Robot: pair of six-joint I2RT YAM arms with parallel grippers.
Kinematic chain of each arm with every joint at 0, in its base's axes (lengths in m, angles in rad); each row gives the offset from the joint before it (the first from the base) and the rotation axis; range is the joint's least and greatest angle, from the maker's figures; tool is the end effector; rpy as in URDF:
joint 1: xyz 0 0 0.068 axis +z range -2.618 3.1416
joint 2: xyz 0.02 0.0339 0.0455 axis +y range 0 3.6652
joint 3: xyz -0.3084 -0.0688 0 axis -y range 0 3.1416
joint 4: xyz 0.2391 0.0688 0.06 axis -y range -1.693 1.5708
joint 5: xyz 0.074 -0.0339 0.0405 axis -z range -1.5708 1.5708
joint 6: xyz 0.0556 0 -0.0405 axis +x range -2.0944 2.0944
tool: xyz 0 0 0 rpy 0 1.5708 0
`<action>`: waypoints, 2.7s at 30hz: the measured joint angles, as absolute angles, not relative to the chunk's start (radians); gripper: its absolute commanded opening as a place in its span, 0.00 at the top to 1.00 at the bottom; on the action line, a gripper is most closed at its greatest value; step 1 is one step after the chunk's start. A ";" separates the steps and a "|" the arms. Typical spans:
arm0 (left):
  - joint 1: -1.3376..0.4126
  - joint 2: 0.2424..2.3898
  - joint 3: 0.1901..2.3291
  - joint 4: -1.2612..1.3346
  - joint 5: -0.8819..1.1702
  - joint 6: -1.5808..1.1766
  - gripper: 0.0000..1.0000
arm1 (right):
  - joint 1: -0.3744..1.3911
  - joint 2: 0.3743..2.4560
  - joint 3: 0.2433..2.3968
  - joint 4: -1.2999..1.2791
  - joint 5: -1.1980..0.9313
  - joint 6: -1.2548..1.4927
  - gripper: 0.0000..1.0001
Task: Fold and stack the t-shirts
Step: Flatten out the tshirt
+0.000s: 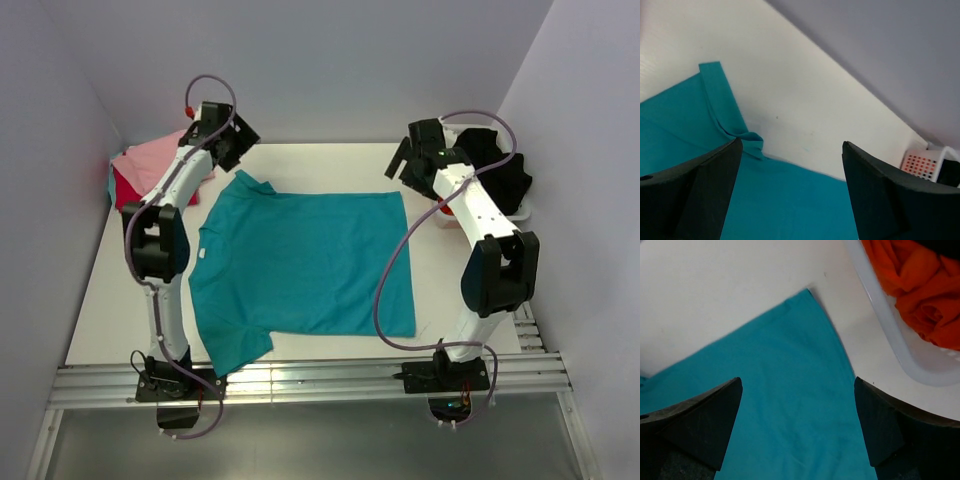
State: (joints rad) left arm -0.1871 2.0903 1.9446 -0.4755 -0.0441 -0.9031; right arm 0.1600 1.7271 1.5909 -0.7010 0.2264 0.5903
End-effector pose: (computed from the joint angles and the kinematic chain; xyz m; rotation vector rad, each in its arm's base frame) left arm 0.5150 -0.0950 0.3305 -0.8117 2.0969 -0.5568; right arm 0.3958 0.0512 0.3499 0.6095 2.3024 0.0833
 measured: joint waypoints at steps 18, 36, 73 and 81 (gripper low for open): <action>-0.222 2.352 2.052 -0.550 -0.008 -1.098 0.19 | 0.160 1.541 1.367 -0.721 0.217 0.579 0.00; -0.234 2.284 1.993 -0.615 -0.133 -1.199 0.22 | 0.160 1.541 1.299 -0.719 0.219 0.579 0.01; -0.273 2.330 1.960 -0.607 -0.101 -1.279 0.33 | 0.160 1.507 1.256 -0.718 0.248 0.516 0.01; -0.273 2.364 1.982 -0.606 -0.098 -1.285 0.76 | 0.160 1.508 1.256 -0.718 0.258 0.505 0.01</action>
State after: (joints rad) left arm -0.2729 2.3642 1.9823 -0.6064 -0.0982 -1.2850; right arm 0.1600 1.5078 1.2564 -0.7181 0.2577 0.5053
